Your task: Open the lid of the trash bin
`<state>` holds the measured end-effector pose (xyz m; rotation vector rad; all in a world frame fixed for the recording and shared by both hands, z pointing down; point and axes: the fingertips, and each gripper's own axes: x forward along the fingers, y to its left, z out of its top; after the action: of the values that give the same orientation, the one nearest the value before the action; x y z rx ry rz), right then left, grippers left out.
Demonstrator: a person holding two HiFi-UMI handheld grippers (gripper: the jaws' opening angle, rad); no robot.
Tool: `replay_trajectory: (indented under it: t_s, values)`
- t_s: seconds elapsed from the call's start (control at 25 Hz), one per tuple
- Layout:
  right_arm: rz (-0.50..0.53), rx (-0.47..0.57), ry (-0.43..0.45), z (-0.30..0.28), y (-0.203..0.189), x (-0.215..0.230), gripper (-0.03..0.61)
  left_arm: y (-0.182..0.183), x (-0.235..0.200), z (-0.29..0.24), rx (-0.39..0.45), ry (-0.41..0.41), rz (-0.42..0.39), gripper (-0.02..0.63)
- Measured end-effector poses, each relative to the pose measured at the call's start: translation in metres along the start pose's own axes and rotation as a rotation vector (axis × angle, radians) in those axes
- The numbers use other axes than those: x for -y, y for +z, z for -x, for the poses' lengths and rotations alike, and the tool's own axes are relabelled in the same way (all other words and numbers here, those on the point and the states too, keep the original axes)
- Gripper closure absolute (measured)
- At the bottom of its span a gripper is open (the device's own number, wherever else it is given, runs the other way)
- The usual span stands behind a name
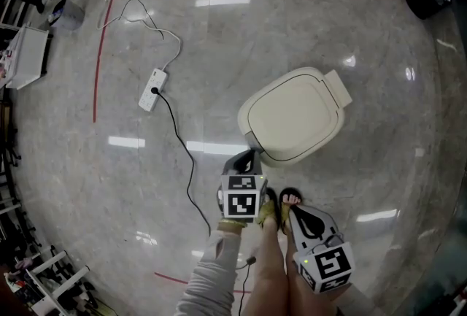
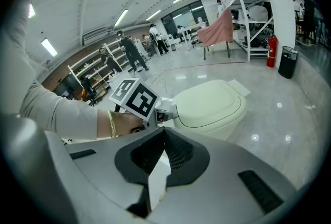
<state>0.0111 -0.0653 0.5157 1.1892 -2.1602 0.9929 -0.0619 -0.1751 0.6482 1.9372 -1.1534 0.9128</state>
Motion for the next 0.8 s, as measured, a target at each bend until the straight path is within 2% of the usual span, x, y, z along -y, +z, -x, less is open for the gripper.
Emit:
replay_trajectory:
  t_s: [0.8]
  values:
    - [-0.006, 0.011, 0.0, -0.007, 0.011, -0.004, 0.578, -0.004, -0.003, -0.004, -0.024, -0.023, 0.002, 0.611]
